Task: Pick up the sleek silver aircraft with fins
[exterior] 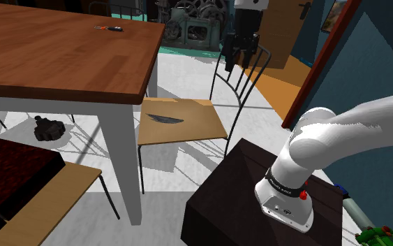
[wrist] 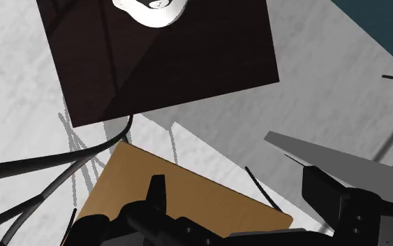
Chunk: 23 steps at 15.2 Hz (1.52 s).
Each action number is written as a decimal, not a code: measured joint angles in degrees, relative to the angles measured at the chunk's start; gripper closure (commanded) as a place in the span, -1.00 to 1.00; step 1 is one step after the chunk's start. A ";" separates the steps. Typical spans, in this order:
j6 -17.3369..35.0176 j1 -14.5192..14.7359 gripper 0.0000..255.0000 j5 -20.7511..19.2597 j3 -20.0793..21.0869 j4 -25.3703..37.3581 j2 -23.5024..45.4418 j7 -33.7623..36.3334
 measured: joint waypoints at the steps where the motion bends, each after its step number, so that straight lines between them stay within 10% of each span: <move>1: 0.00 0.00 -1.00 0.00 0.00 0.00 0.00 0.00; 23: 44.43 4.61 -1.00 -9.76 -3.43 -6.65 31.50 -23.94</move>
